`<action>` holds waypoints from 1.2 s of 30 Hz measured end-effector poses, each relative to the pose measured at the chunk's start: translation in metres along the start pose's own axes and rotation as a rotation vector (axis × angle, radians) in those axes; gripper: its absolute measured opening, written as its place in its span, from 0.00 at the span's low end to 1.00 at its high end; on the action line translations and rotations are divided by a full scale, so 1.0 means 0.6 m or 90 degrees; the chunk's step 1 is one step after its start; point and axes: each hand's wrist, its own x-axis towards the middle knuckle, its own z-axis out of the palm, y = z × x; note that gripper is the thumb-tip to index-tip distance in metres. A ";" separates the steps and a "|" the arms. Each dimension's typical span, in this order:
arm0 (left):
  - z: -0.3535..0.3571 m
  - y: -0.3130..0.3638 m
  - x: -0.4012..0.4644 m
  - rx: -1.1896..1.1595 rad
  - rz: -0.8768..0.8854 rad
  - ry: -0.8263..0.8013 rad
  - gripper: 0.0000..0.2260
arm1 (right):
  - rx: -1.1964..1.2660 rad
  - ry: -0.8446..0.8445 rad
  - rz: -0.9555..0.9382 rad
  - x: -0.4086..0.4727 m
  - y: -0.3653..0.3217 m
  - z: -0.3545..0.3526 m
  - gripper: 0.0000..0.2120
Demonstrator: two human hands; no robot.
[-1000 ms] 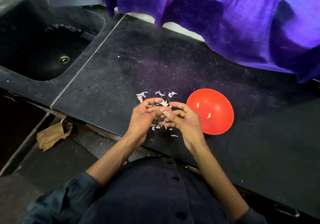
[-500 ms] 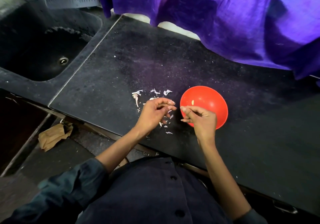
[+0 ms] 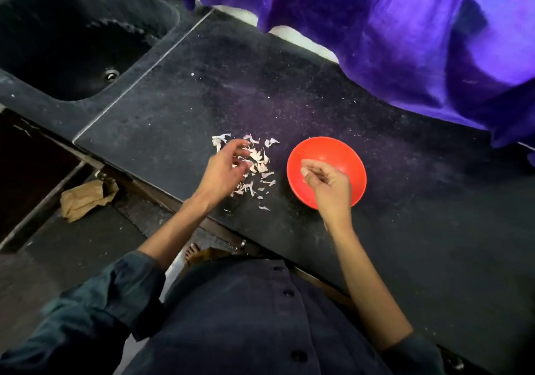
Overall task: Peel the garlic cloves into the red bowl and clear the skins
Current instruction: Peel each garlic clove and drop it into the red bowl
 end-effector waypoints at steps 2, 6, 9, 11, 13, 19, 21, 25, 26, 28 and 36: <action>-0.010 -0.015 -0.006 0.061 -0.013 0.012 0.17 | -0.032 -0.057 0.004 -0.001 0.003 0.012 0.11; -0.023 -0.031 -0.024 0.092 -0.031 0.024 0.16 | -0.128 -0.139 0.001 0.000 0.007 0.045 0.12; -0.032 -0.040 -0.030 0.087 -0.045 0.030 0.15 | -0.238 -0.168 -0.049 0.006 0.001 0.076 0.13; -0.042 -0.045 -0.027 0.080 -0.052 0.022 0.16 | -0.299 -0.172 -0.062 0.018 -0.003 0.098 0.13; -0.041 -0.043 -0.028 0.079 -0.046 0.022 0.15 | -0.355 -0.179 -0.063 0.031 0.003 0.109 0.13; -0.060 -0.049 -0.017 0.075 -0.036 -0.022 0.15 | -0.554 -0.151 -0.076 0.046 0.007 0.152 0.10; -0.060 -0.052 -0.014 0.076 -0.030 -0.036 0.16 | -0.587 -0.135 -0.083 0.048 0.006 0.160 0.09; -0.065 -0.052 -0.007 0.065 -0.031 -0.070 0.16 | -0.647 -0.125 -0.051 0.047 0.006 0.175 0.10; -0.067 -0.052 -0.005 0.061 -0.027 -0.071 0.15 | -0.655 -0.123 -0.045 0.047 0.005 0.178 0.10; -0.073 -0.053 -0.001 0.053 -0.025 -0.073 0.15 | -0.664 -0.114 -0.036 0.049 0.006 0.183 0.09; -0.089 -0.070 0.010 0.003 -0.023 -0.102 0.13 | -0.676 -0.089 -0.013 0.051 0.011 0.192 0.07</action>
